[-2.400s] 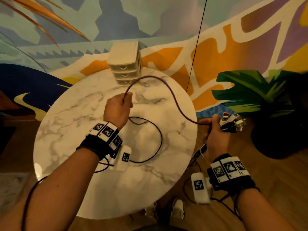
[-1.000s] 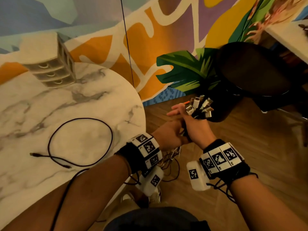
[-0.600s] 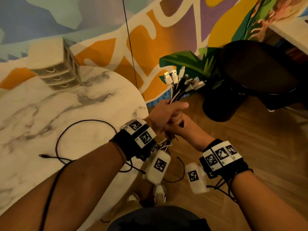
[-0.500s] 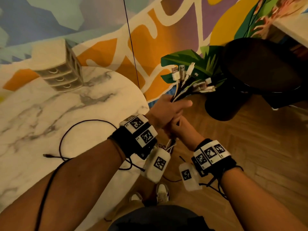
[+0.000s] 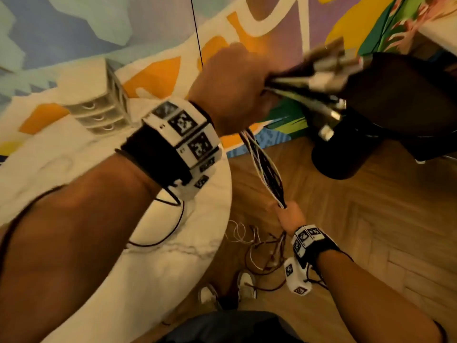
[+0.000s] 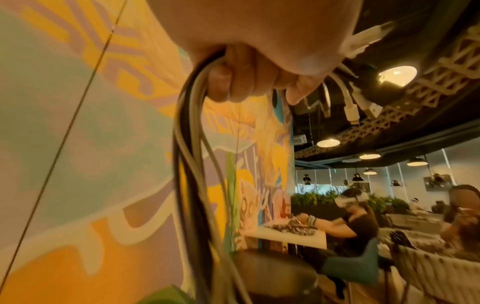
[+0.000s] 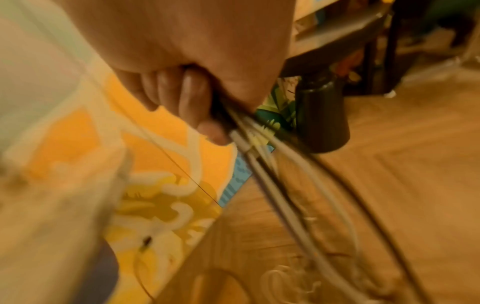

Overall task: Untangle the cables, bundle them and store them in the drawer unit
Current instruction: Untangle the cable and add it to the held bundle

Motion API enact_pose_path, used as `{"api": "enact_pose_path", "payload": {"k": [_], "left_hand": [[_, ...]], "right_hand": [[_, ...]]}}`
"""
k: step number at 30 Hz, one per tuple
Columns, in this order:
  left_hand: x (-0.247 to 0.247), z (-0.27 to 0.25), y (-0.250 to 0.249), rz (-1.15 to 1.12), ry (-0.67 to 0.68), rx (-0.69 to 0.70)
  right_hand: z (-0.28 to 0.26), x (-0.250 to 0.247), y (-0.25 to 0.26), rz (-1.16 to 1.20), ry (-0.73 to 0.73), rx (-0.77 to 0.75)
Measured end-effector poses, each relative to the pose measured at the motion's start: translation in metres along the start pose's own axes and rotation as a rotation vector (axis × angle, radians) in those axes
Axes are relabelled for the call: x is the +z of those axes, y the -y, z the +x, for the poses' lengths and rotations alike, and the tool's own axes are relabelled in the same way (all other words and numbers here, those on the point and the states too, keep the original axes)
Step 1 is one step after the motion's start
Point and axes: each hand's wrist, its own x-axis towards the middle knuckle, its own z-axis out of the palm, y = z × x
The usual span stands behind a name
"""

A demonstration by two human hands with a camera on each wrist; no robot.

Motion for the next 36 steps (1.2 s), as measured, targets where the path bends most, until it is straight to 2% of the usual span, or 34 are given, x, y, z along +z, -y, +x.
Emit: {"api": "enact_pose_path", "payload": {"k": [2,3,4,6,8,11,13,14,16,19,23,28,31,34,36], "left_hand": [[0.022,-0.014,-0.011,-0.026,0.006,0.070],[0.038,-0.023,-0.016,-0.010,0.088,0.086],[0.052,-0.031,-0.023,0.031,0.254,0.062],[0.088,-0.052,-0.026,0.051,0.519,-0.051],[0.117,-0.066,-0.020,-0.069,0.603,-0.222],[0.133,-0.069,-0.017,-0.428,0.501,-0.465],[0.131,-0.061,-0.022,-0.684,0.486,-0.651],[0.129,-0.056,-0.025,-0.715,0.503,-0.713],[0.128,-0.049,-0.027,-0.724,0.496,-0.711],[0.126,-0.041,-0.032,-0.670,0.384,-0.597],[0.104,-0.023,-0.037,-0.549,0.245,-0.441],[0.062,0.008,-0.019,-0.555,-0.020,-0.395],[0.047,0.019,-0.013,-0.580,-0.154,-0.389],[0.040,0.023,-0.010,-0.593,-0.165,-0.417],[0.038,0.023,-0.009,-0.596,-0.142,-0.435]], "right_hand": [[0.006,-0.006,0.009,0.062,-0.059,0.023],[0.009,-0.008,0.012,0.081,-0.062,0.022],[0.007,-0.008,0.016,0.100,-0.040,0.016],[0.000,-0.007,0.021,0.204,-0.019,-0.026],[-0.014,-0.013,0.036,0.367,-0.037,-0.152],[-0.037,-0.031,0.065,0.439,0.021,-0.328],[-0.051,-0.041,0.081,0.378,0.068,-0.417],[-0.055,-0.045,0.086,0.328,0.095,-0.444],[-0.058,-0.046,0.093,0.278,0.115,-0.480],[-0.059,-0.041,0.095,0.388,0.128,-0.524],[-0.046,-0.009,0.049,0.398,0.128,-0.392],[0.001,0.008,-0.033,0.190,0.026,-0.059],[0.025,0.005,-0.067,0.174,-0.004,0.078],[0.045,0.004,-0.088,0.152,-0.002,0.202],[0.047,0.005,-0.083,0.202,-0.011,0.253]]}}
